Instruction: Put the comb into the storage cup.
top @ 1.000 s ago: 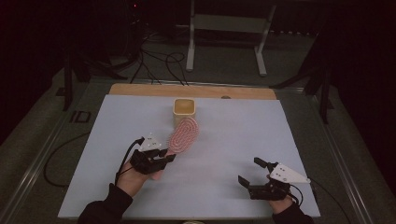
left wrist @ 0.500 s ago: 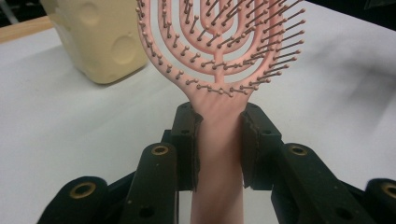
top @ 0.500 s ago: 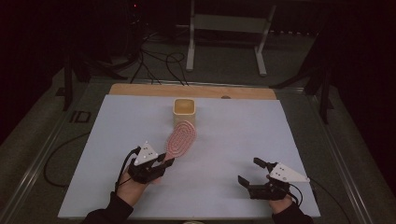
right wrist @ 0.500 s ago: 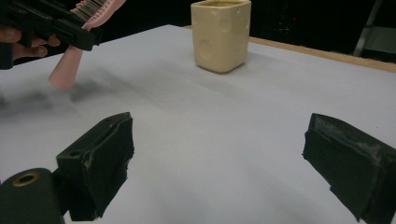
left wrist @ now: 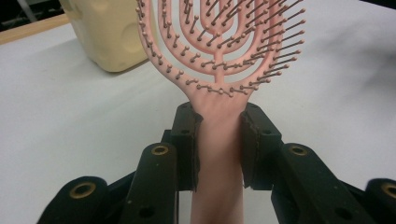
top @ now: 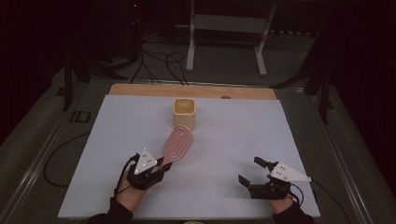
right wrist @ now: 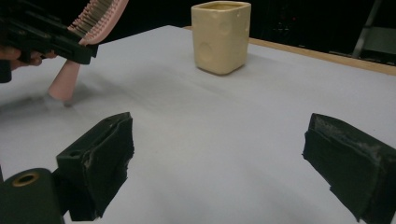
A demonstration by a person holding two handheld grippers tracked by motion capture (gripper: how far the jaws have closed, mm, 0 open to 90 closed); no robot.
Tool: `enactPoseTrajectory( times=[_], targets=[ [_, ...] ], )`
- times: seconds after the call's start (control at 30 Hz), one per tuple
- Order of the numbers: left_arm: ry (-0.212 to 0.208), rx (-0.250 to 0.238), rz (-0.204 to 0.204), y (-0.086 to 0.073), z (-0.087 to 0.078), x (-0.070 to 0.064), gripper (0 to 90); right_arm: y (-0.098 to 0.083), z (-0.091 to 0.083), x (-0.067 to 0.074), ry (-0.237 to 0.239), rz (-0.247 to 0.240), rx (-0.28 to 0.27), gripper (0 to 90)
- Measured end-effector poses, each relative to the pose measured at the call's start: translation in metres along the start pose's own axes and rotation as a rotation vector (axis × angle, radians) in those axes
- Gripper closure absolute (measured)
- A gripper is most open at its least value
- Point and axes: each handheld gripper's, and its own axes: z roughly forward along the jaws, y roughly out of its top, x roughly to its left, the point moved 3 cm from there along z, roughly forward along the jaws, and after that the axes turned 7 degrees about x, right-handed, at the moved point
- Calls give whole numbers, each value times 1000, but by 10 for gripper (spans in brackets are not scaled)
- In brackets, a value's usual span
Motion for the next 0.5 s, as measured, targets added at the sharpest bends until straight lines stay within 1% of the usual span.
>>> enactPoseTrajectory(
  times=[0.03, 0.1, 0.13, 0.2, 0.23, 0.27, 0.33, 0.4, 0.47, 0.5],
  targets=[
    [-9, 1, -4, 0, 0, 0, 710, 2, -1, 1, -5, 5, 5, 83],
    [0, -1, -2, 0, 0, 0, 709, 7, -4, 3, -3, 3, 1, 83],
    [-7, 1, -6, 0, 1, 0, 709, 10, -6, 5, -1, 7, 1, 83],
    [1, -4, -3, -1, 1, -1, 709, 14, -7, 7, 8, 12, 6, 82],
    [-6, 0, -3, -1, 2, -1, 710, 15, -7, 9, 10, 11, 12, 82],
    [3, -6, 3, -1, 1, -2, 710, 17, -8, 11, 17, 4, 11, 82],
    [-10, -16, 1, -1, 0, -2, 710, 20, -9, 16, 31, -7, 13, 82],
    [-6, -22, 4, 0, 0, -3, 710, 25, -11, 19, 37, -3, 17, 82],
    [-7, -21, 10, 1, 0, -3, 709, 28, -12, 20, 35, -1, 15, 82],
    [-4, -25, 4, 1, -1, -4, 709, 33, -14, 21, 37, 12, 14, 82]
  ],
)
